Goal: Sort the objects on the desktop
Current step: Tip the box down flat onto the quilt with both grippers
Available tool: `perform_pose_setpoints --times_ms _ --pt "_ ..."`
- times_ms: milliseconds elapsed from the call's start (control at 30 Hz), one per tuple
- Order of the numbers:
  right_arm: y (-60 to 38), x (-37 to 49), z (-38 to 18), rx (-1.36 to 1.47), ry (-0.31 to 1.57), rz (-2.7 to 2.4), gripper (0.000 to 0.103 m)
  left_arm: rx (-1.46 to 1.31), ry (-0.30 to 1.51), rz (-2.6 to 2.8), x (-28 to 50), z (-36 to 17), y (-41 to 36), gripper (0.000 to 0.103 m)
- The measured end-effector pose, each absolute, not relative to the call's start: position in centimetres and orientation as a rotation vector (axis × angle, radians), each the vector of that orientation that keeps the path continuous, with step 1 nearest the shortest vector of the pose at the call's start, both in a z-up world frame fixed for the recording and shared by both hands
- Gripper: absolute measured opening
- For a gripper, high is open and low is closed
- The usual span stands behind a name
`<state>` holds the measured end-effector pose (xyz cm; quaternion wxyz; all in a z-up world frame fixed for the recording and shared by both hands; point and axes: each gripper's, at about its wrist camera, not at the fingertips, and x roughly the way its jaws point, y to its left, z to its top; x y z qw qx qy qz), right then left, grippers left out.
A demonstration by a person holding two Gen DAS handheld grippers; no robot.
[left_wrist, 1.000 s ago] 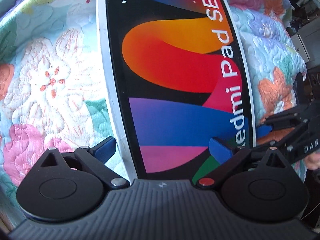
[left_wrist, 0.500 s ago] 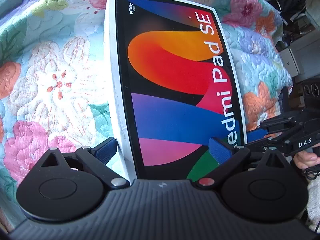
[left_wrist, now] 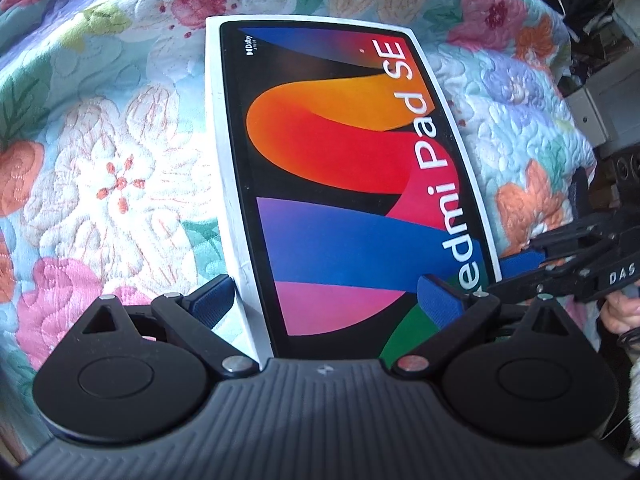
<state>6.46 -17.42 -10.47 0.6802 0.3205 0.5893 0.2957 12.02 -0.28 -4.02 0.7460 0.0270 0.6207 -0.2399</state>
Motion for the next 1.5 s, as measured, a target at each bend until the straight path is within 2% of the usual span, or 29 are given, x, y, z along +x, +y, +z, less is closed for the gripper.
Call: perform_pose_setpoints --times_ms 167,200,267,433,1233,1500 --pt "-16.7 6.4 -8.4 0.534 1.348 0.515 0.048 0.294 1.366 -0.475 11.3 -4.8 -2.4 0.102" --pt "-16.7 6.1 -7.4 0.48 1.295 0.516 0.048 0.329 1.347 -0.475 11.2 -4.7 -2.7 0.102" --pt "-16.4 5.6 -5.6 0.38 1.205 0.517 0.055 0.383 1.319 -0.464 11.1 -4.4 -3.4 0.102" --pt "-13.9 6.1 -6.5 0.249 1.232 0.526 0.056 0.39 1.316 -0.466 11.6 -4.6 -3.9 0.102" --pt "-12.9 7.1 -8.1 0.248 1.325 0.496 0.056 0.207 1.405 -0.488 13.0 -6.7 -4.0 0.103" --pt "-12.6 7.0 -7.3 0.234 1.329 0.473 0.058 0.198 1.423 -0.369 12.8 -5.1 -1.8 0.103"
